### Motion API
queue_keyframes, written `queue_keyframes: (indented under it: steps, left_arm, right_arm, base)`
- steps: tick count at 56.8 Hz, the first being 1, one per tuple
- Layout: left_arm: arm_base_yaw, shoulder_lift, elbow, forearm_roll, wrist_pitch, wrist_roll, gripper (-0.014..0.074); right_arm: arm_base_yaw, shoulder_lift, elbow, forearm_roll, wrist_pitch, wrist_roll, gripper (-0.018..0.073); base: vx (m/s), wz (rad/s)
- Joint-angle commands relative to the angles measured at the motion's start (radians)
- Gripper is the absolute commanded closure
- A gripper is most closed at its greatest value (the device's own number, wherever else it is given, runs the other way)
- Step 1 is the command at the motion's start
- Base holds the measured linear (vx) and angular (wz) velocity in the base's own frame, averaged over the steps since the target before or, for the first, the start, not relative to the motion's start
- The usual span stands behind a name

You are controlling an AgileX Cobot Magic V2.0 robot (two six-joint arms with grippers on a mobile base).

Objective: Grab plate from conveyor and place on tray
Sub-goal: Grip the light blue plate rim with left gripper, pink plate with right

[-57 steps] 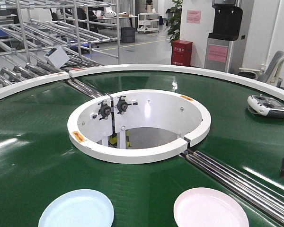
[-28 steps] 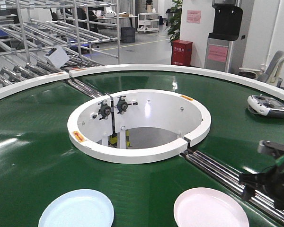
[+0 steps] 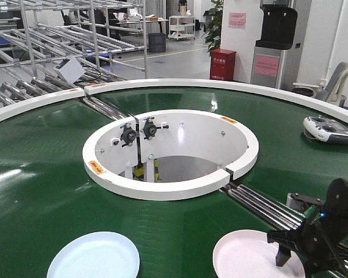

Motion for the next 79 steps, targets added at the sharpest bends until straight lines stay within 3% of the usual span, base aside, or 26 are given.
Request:
queue_keyframes:
  steps: [1, 12, 20, 32, 40, 41, 47, 56, 79]
  left_arm:
    - [0.002, -0.009, -0.039, -0.010, -0.083, -0.005, 0.0073]
    - [0.002, -0.009, -0.039, -0.010, -0.083, -0.005, 0.0073]
    - [0.002, -0.009, -0.039, -0.010, -0.059, -0.019, 0.0073]
    - [0.002, 0.027, -0.058, -0.010, 0.175, -0.188, 0.0073]
    - [0.002, 0.140, -0.155, -0.010, 0.340, -0.185, 0.0073]
    - [0.002, 0.344, -0.313, -0.010, 0.534, -0.100, 0.0073]
    - [0.002, 0.463, -0.401, -0.010, 0.632, -0.098, 0.0073]
    - [0.002, 0.615, -0.473, -0.011, 0.679, -0.097, 0.0073]
    - [0.001, 0.820, -0.493, -0.064, 0.662, -0.075, 0.0073]
  right_arm:
    - [0.001, -0.038, -0.030, 0.015, -0.016, 0.005, 0.0179]
    - [0.001, -0.036, -0.030, -0.005, -0.003, -0.007, 0.0575]
    - [0.001, -0.036, -0.030, -0.005, 0.001, -0.007, 0.0573]
    - [0.001, -0.036, -0.030, 0.002, 0.004, -0.035, 0.0571]
    - [0.001, -0.036, -0.030, 0.004, 0.018, -0.055, 0.0571]
    - [0.001, -0.036, -0.030, 0.004, 0.027, -0.064, 0.0568]
    - [0.001, -0.036, -0.030, 0.005, 0.027, -0.064, 0.0568]
    - [0.001, -0.036, -0.030, 0.007, 0.026, -0.073, 0.0568]
    - [0.001, -0.036, -0.030, 0.025, 0.012, -0.082, 0.0568]
  base:
    - [0.00, 0.00]
    - [0.00, 0.00]
    - [0.00, 0.00]
    - [0.00, 0.00]
    - [0.00, 0.00]
    - [0.00, 0.00]
    - [0.00, 0.00]
    - [0.00, 0.00]
    - [0.00, 0.00]
